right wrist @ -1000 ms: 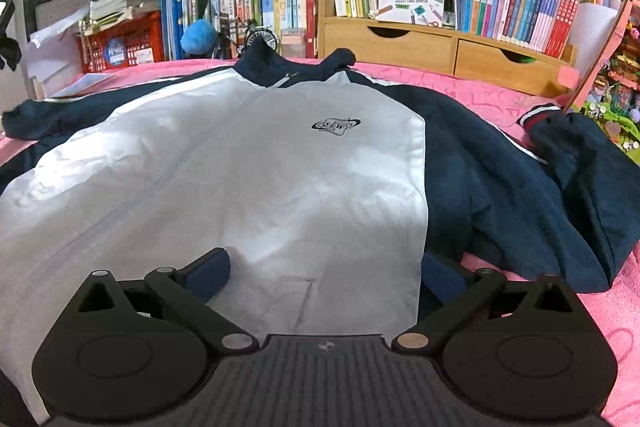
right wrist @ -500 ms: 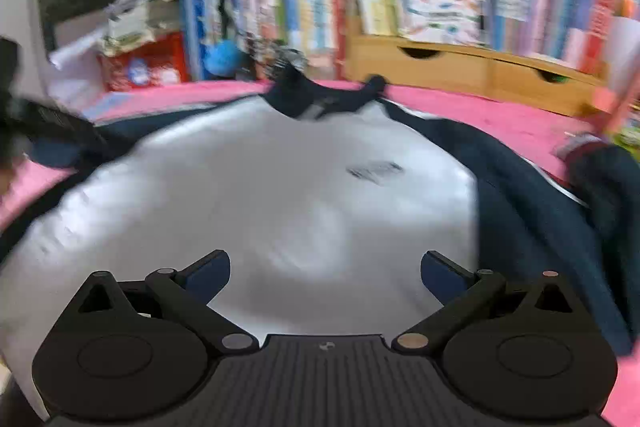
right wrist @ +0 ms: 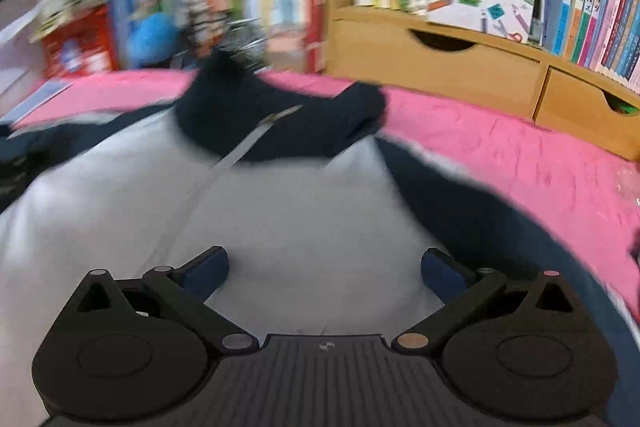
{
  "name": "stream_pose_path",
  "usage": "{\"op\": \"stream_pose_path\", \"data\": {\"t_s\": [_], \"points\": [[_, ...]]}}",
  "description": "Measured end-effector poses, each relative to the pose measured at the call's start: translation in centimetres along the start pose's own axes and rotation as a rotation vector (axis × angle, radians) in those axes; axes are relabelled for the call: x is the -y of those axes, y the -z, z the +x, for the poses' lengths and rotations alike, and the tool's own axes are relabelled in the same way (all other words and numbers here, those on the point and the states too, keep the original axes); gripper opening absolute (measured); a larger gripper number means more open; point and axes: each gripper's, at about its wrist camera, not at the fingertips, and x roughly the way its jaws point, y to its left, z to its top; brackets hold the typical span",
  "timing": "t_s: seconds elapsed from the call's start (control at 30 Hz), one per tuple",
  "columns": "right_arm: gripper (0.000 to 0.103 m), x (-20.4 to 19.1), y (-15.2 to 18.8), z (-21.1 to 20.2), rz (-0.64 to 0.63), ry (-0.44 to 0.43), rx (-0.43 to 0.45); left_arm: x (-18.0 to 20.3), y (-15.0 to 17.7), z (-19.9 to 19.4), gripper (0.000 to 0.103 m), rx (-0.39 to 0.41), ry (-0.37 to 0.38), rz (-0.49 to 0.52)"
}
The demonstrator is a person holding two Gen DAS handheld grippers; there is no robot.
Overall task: Fold clothes
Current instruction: 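Grasp the striped cuff with the right tool and lift it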
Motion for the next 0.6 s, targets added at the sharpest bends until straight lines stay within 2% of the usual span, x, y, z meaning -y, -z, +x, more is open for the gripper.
{"op": "stream_pose_path", "data": {"t_s": [0.13, 0.23, 0.3, 0.33, 0.37, 0.43, 0.53, 0.6], "points": [[0.103, 4.1, -3.8, 5.0, 0.105, 0.069, 0.015, -1.2, -1.1, 2.8, 0.079, -0.039, -0.05, -0.042], [0.103, 4.2, -5.2, 6.1, 0.164, 0.123, -0.02, -1.5, -1.9, 4.2, 0.08, -0.071, -0.088, -0.066], [0.101, 3.1, -5.2, 4.6, 0.144, 0.149, -0.069, -1.7, -2.0, 4.2, 0.08, -0.086, -0.081, -0.066], [0.101, 2.6, -4.7, 2.9, 0.089, 0.136, -0.059, -2.2, -2.0, 4.0, 0.08, -0.101, -0.068, -0.088], [0.101, 2.4, -4.0, 1.0, 0.023, 0.13, -0.031, -2.8, -1.9, 3.8, 0.08, -0.117, -0.054, -0.11], [0.103, 3.2, -1.6, -3.4, -0.107, 0.179, 0.039, -4.1, -1.2, 2.7, 0.076, -0.144, -0.018, -0.186], [0.103, 6.8, 2.0, -7.6, -0.207, 0.377, 0.065, -5.2, -0.2, -0.3, 0.074, -0.121, 0.029, -0.209], [0.103, 9.7, 3.6, -8.9, -0.215, 0.504, 0.033, -5.6, 0.2, -3.1, 0.074, -0.075, 0.052, -0.193]]}}
